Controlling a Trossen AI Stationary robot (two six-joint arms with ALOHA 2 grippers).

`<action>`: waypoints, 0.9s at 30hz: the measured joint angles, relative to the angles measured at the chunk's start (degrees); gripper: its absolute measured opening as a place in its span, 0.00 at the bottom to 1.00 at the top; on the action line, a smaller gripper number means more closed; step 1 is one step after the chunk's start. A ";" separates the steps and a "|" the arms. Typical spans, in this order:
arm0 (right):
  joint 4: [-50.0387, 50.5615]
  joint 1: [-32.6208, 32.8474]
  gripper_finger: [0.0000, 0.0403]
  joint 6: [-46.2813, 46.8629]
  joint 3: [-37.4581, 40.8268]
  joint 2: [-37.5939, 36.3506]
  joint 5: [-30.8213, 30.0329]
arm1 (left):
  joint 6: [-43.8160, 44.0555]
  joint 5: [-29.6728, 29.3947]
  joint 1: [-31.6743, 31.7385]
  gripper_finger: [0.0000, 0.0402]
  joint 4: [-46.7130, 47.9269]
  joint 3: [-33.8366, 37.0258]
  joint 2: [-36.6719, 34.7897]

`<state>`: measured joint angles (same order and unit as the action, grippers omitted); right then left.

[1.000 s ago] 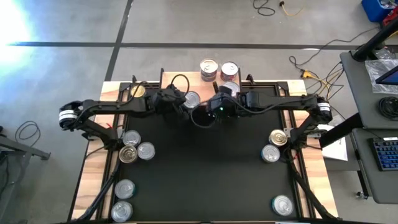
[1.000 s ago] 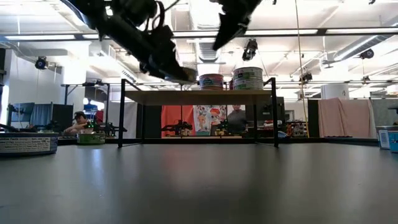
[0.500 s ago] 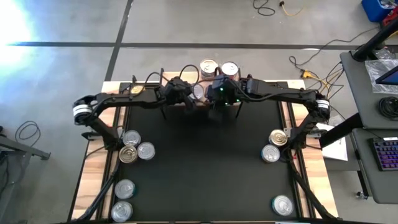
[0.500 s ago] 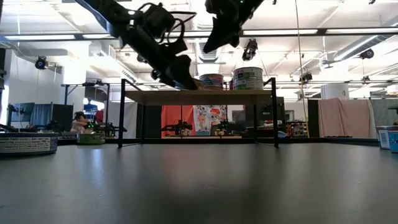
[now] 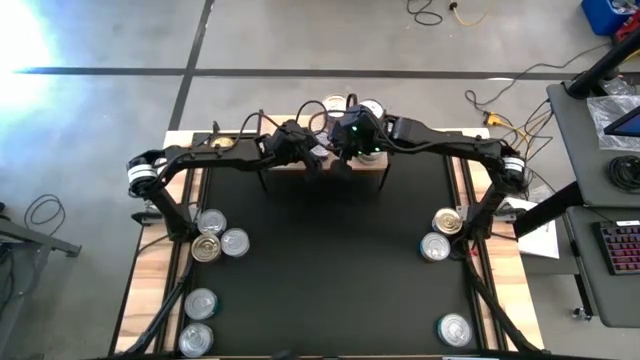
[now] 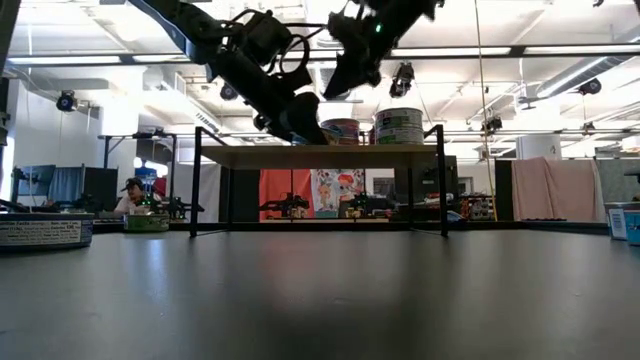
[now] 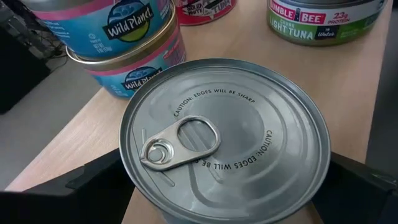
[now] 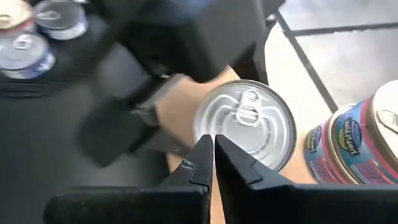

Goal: Stack canned seafood by type on shelf
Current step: Put the yellow-blue tuna can on the shelf

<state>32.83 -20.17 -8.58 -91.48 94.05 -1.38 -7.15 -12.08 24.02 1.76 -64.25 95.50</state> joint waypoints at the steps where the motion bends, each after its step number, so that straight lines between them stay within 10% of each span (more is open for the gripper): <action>1: -0.58 -0.66 0.02 0.00 0.06 0.59 0.46 | -0.55 0.98 0.05 0.98 -0.06 0.00 0.00; 27: -2.56 -2.71 0.03 -4.28 -0.13 6.98 4.47 | -0.68 12.16 -0.22 1.00 7.63 -6.06 0.35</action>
<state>30.27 -22.88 -12.86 -91.60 101.03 3.09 -7.84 0.08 23.79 9.40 -70.31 95.85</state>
